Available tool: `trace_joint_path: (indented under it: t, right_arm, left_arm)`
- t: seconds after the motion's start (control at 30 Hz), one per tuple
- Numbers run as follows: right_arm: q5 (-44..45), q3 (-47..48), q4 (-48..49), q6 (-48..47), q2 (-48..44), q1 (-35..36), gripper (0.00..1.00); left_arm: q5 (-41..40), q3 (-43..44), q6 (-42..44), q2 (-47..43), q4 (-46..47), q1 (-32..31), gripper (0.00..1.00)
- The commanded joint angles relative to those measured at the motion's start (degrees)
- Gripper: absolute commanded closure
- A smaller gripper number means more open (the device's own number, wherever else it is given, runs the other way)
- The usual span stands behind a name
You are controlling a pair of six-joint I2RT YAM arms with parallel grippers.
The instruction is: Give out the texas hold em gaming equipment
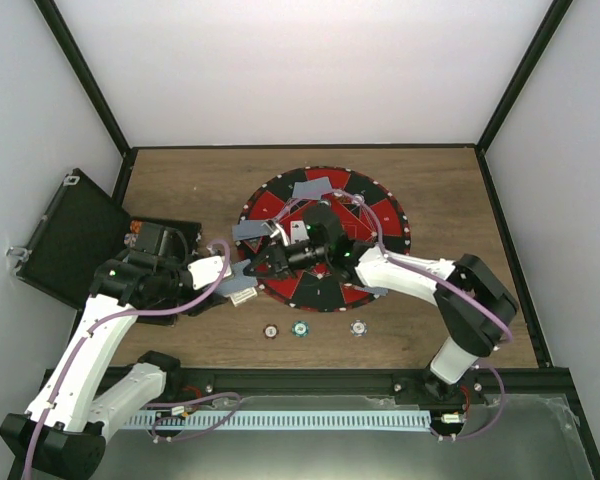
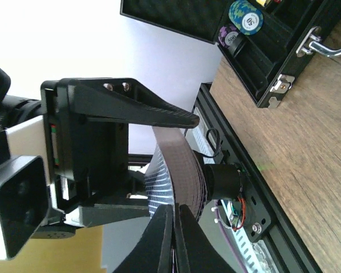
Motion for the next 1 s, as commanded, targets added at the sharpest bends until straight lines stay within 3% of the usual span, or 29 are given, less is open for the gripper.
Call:
trace_joint_path:
  t: [0.0, 0.2, 0.3, 0.4, 0.53, 0.7, 0.77, 0.83, 0.97]
  right_arm:
    - [1.1, 0.0, -5.4, -2.9, -3.8, -2.6, 0.99]
    - [-1.0, 1.5, -13.1, -8.4, -7.8, -8.7, 0.99]
    - [1.1, 6.3, -23.9, -18.0, -9.1, -13.3, 0.99]
    - [14.4, 14.8, -40.4, -32.2, -8.2, -15.2, 0.99]
    - [44.0, 21.4, -50.3, -44.9, -3.4, -14.9, 0.99]
    - [75.7, 20.4, -45.6, -59.3, 2.4, -11.8, 0.99]
    - [85.2, 17.8, -38.5, -65.7, 4.6, -10.2, 0.99]
    - [91.3, 15.1, -31.0, -74.2, 6.3, -9.1, 0.99]
    - [95.1, 10.4, -17.3, -85.4, 8.9, -7.8, 0.99]
  left_arm:
    - [1.8, -0.1, 1.2, -0.5, 0.7, 0.1, 0.95]
    - [1.1, -0.3, 1.2, -0.7, 0.7, 0.0, 0.95]
    - [0.9, -0.2, 1.2, -0.8, 0.5, 0.1, 0.96]
    - [1.1, -0.3, 1.2, -0.8, 0.5, 0.0, 0.95]
    - [1.0, 0.0, 1.0, -0.5, 0.5, 0.1, 0.95]
    - [0.6, 0.1, 0.8, -0.5, 0.0, 0.0, 0.96]
    - [0.4, 0.1, 0.8, -0.5, -0.1, 0.0, 0.95]
    - [0.2, 0.1, 0.8, -0.5, -0.1, 0.0, 0.96]
    - [0.1, 0.3, 0.7, -0.4, -0.2, 0.0, 0.96]
